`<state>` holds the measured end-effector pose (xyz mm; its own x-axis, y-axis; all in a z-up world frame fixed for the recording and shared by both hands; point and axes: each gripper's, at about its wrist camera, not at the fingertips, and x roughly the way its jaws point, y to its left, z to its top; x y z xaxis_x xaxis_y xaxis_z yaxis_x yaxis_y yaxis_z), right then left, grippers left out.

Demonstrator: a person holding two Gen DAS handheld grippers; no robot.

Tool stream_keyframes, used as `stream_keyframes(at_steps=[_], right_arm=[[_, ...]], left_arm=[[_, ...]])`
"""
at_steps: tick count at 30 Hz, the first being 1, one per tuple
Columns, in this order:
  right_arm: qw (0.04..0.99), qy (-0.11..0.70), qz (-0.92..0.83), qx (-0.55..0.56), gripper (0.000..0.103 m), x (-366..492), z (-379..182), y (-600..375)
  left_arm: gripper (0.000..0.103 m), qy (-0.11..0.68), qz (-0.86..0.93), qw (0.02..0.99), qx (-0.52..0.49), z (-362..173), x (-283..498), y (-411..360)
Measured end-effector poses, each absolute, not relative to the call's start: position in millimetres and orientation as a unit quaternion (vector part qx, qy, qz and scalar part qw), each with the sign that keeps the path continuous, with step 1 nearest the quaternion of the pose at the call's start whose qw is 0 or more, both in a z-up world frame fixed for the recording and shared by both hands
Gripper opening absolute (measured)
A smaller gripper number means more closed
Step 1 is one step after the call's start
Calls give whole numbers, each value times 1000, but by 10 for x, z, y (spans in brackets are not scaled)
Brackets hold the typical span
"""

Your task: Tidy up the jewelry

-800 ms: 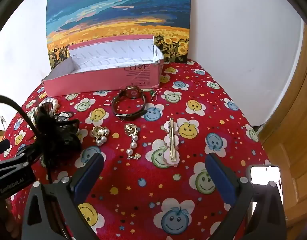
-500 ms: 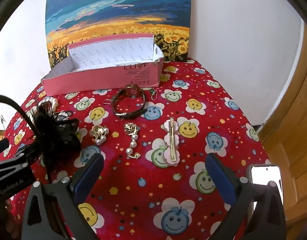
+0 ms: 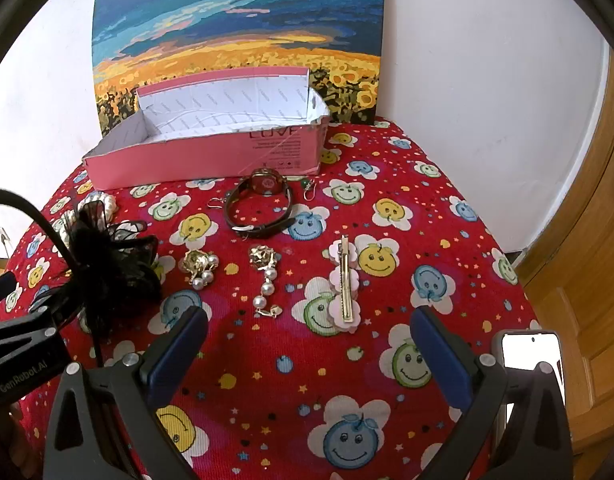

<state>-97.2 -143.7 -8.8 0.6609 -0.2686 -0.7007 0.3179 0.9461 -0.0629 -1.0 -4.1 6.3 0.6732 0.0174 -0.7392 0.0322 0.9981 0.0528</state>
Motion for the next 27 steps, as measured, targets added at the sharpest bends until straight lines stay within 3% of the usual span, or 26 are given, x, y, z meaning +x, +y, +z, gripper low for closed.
stream_keyframes(at_steps=[27], right_arm=[[911, 378, -161, 29, 103, -976, -90, -1435]], left_arm=[[99, 399, -8, 916, 38, 66, -24, -37]])
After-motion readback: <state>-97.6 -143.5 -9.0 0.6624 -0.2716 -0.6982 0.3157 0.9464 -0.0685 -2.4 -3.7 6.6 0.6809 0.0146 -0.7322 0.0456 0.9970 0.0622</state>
